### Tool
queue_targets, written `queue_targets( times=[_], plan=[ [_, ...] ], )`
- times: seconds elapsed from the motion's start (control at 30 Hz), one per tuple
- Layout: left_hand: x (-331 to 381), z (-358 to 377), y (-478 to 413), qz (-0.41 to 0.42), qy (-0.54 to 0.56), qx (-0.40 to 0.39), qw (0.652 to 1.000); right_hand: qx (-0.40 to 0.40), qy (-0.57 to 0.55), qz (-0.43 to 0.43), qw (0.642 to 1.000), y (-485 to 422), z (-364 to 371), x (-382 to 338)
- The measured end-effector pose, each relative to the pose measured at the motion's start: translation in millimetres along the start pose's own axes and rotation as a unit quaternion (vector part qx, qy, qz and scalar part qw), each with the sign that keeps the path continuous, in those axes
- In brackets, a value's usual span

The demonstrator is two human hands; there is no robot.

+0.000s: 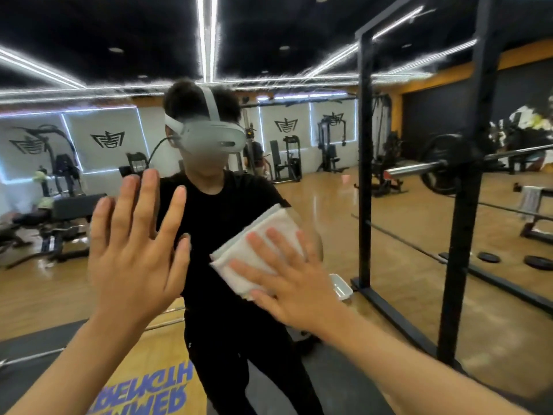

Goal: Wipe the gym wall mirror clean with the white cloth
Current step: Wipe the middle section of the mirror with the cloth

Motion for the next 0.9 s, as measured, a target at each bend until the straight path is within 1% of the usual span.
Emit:
queue_targets(
  times=[0.07,0.13,0.17,0.2,0.23,0.27,0.3,0.33,0.4,0.43,0.47,0.57,0.67,0.7,0.73,0.77,0.8,0.83,0.9],
  plan=[
    [2,1,-1,-0.003,0.003,0.007,1.000,-0.005,0.056,0.006,0.998,27,-15,69],
    [6,4,-1,-0.013,0.010,0.004,1.000,-0.012,0.105,0.038,0.994,56,-39,137],
    [7,5,-1,-0.020,0.012,0.003,1.000,-0.006,0.106,0.088,0.990,69,-52,168],
    [8,6,0,-0.026,0.012,0.003,1.000,0.001,0.097,0.175,0.980,77,-66,194],
    [9,6,1,-0.031,0.013,0.004,0.999,0.003,0.089,0.275,0.957,83,-74,213],
    [10,7,2,-0.032,0.013,0.005,0.999,0.010,0.085,0.354,0.931,84,-77,223],
    [10,7,2,-0.032,0.011,0.005,0.999,0.024,0.091,0.405,0.909,79,-75,226],
    [10,7,1,-0.029,0.006,0.004,1.000,0.038,0.101,0.436,0.893,65,-70,225],
    [11,6,0,-0.018,-0.008,0.007,1.000,0.076,0.091,0.468,0.876,14,-64,214],
    [12,6,-1,-0.013,-0.015,0.008,1.000,0.093,0.079,0.457,0.881,-18,-61,205],
    [12,6,-1,-0.011,-0.021,0.006,1.000,0.103,0.073,0.431,0.894,-51,-59,193],
    [10,5,-2,-0.012,-0.026,-0.011,1.000,0.099,0.042,0.313,0.944,-132,-46,120],
    [8,2,-3,-0.005,-0.025,-0.015,1.000,0.044,0.001,0.128,0.991,-152,-26,41],
    [7,1,-3,-0.001,-0.021,-0.015,1.000,0.023,-0.003,0.056,0.998,-146,-22,34],
    [5,0,-3,0.003,-0.016,-0.015,1.000,0.008,0.005,-0.010,1.000,-138,-22,41],
    [4,0,-4,0.005,-0.013,-0.015,1.000,0.002,0.016,-0.050,0.999,-129,-25,59],
    [3,0,-4,0.005,-0.012,-0.016,1.000,-0.001,0.028,-0.059,0.998,-121,-30,84],
    [4,0,-3,0.003,-0.013,-0.017,1.000,0.001,0.043,-0.037,0.998,-112,-37,112],
    [7,3,0,-0.005,-0.013,-0.012,1.000,0.020,0.071,0.079,0.994,-97,-55,171]
  ],
)
Point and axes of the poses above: each hand's wrist, its own y-axis away from the middle knuckle, its own z-axis out of the palm, x = y × z, the point moved 4 cm from there along -y, towards the middle knuckle, and after that the axes turned 11 degrees about x, right-handed, at the moved point
